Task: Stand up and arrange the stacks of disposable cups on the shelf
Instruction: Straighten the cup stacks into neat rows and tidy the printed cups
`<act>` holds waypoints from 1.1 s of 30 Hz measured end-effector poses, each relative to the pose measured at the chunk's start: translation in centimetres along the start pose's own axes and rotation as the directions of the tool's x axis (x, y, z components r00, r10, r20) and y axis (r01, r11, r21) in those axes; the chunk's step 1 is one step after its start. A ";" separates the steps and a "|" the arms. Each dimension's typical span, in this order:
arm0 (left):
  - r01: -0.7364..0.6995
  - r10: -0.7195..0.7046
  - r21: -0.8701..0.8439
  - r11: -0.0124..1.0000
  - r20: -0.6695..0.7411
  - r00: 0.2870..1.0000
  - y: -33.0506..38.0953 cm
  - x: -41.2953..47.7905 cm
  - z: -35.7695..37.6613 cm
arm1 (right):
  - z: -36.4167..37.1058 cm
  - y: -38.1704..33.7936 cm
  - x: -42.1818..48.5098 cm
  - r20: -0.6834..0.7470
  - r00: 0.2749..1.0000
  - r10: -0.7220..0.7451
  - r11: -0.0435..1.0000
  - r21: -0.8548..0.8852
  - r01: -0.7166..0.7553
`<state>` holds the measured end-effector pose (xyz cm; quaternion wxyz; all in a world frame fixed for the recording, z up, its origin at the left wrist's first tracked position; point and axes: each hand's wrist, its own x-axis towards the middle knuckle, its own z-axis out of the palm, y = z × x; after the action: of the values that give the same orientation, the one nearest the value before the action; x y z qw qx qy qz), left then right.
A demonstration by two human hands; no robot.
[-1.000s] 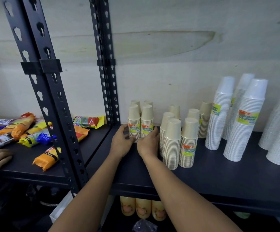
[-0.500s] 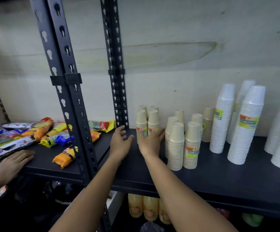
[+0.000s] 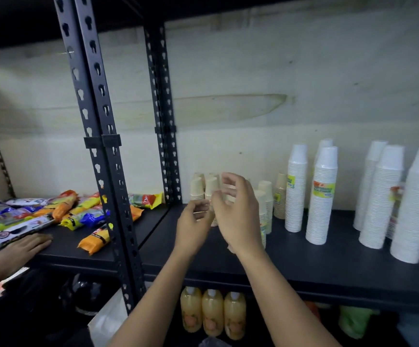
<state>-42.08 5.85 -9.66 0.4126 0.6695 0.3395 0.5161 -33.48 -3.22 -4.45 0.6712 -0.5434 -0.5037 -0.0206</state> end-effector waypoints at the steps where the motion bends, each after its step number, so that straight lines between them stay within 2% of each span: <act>1: -0.002 0.002 0.000 1.000 0.004 1.000 -0.2 -0.6 0.8 | -1.1 0.5 -0.1 -0.038 0.999 -0.008 1.000 -0.006 0.007; 5: 0.007 -0.008 0.083 0.997 0.016 1.000 -1.6 -2.3 3.4 | -5.2 3.8 -0.4 -0.172 0.984 0.040 0.997 -0.051 -0.050; 8: 0.025 -0.026 0.143 0.989 0.007 1.000 -2.5 -2.9 4.8 | -7.7 6.8 -0.9 -0.193 0.972 0.132 0.987 -0.068 -0.147; 11: 0.044 -0.041 0.175 0.984 -0.019 0.999 -3.0 -3.2 5.8 | -9.0 9.5 -1.5 -0.130 0.966 0.224 0.965 -0.111 -0.239; 17: 0.066 -0.059 0.221 0.973 -0.035 0.998 -4.1 -3.2 6.7 | -8.5 13.6 -2.0 0.119 0.919 0.376 0.919 -0.174 -0.354; 23: 0.048 -0.027 0.232 0.972 -0.091 0.995 -4.9 -3.2 7.9 | -7.2 15.7 -2.2 0.152 0.904 0.399 0.911 -0.181 -0.371; 33: 0.055 -0.010 0.288 0.956 -0.155 0.988 -4.7 -3.4 8.8 | -6.5 15.3 -2.2 0.125 0.926 0.356 0.926 -0.179 -0.331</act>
<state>-34.49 3.05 -16.40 0.2907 0.6759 0.4534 0.5030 -21.55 -3.02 -16.20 0.5788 -0.6738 -0.4481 0.1009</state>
